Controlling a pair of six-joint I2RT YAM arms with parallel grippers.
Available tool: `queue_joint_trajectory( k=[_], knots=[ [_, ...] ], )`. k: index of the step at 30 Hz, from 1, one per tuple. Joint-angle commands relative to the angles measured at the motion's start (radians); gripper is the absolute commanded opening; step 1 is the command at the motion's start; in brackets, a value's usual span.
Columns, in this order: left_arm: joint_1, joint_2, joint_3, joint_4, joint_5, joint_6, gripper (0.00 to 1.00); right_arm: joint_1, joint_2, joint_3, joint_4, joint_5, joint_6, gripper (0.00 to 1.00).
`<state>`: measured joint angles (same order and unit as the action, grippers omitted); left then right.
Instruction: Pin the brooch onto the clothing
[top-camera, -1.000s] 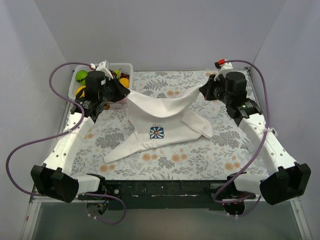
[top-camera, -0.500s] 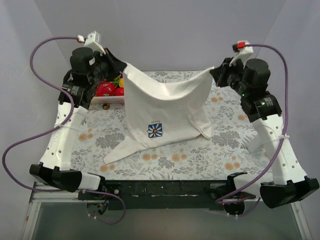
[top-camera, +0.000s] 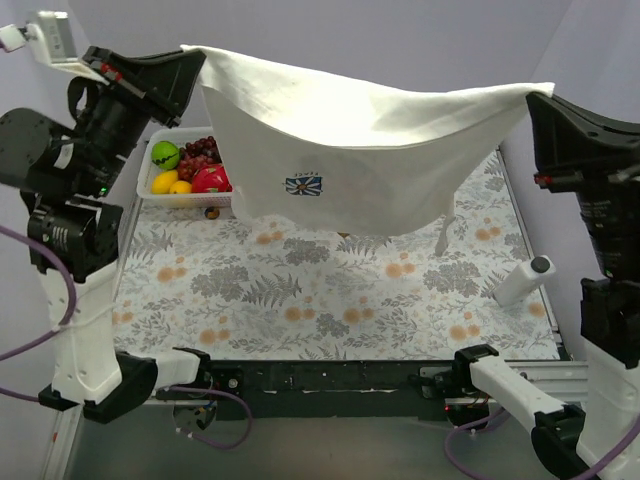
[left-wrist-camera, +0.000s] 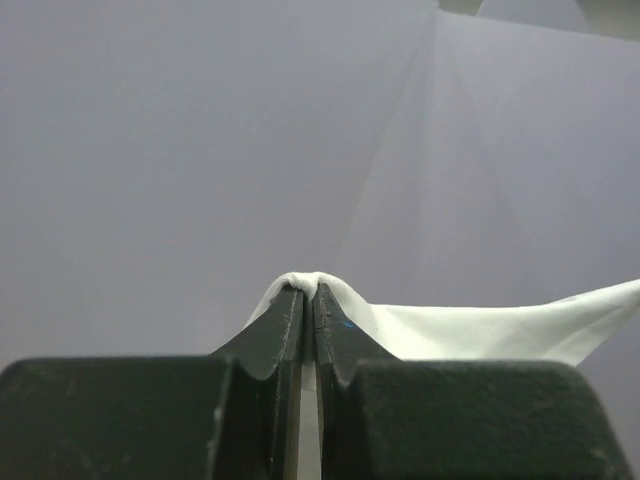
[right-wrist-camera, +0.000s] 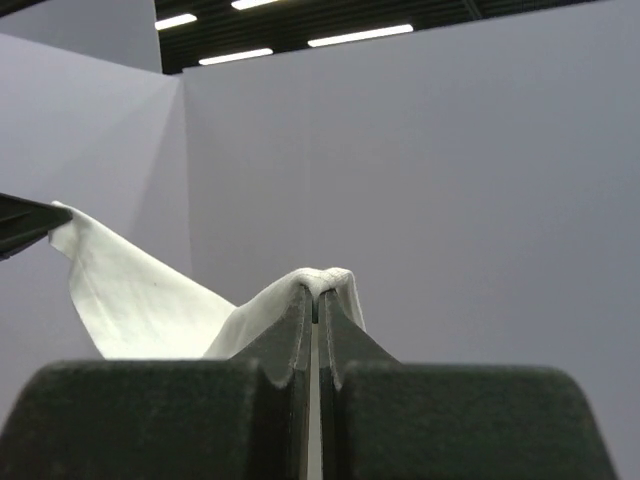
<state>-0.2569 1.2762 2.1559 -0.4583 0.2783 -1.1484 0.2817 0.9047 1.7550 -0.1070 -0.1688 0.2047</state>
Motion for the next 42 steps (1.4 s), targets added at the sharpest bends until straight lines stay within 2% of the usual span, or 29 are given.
queue_joint_trajectory(
  k=[1,6,12,17,19,24,30,34,38,42],
  knots=[
    [0.005,-0.075,0.03,0.088,0.056,-0.011,0.0,-0.004,-0.032,0.028,0.096,-0.043,-0.014,0.01],
    [0.004,-0.081,0.035,0.11,0.098,-0.031,0.0,-0.004,-0.052,0.002,0.132,-0.04,-0.036,0.01],
    [0.005,-0.005,0.009,0.001,-0.016,0.03,0.0,-0.003,-0.014,-0.109,0.109,0.008,-0.047,0.01],
    [0.005,0.135,-0.011,-0.092,-0.093,0.075,0.0,-0.003,0.071,-0.249,0.058,0.087,-0.068,0.01],
    [0.005,0.17,-0.004,-0.083,-0.1,0.073,0.0,-0.003,0.143,-0.226,0.027,0.094,-0.07,0.01],
    [0.005,0.258,0.107,-0.051,-0.145,0.043,0.0,-0.003,0.249,-0.007,0.018,0.103,-0.057,0.01],
    [0.005,0.264,0.212,0.058,-0.13,0.016,0.0,-0.003,0.218,0.138,0.084,0.126,-0.067,0.01],
    [0.005,0.22,0.231,0.13,-0.087,0.01,0.0,-0.003,0.146,0.11,0.138,0.121,-0.059,0.01],
    [0.005,0.164,0.193,0.144,-0.048,0.0,0.0,-0.003,0.07,0.048,0.164,0.117,-0.059,0.01],
    [0.005,0.095,0.084,0.142,-0.015,-0.022,0.0,-0.003,-0.004,-0.014,0.171,0.11,-0.067,0.01]
  ],
)
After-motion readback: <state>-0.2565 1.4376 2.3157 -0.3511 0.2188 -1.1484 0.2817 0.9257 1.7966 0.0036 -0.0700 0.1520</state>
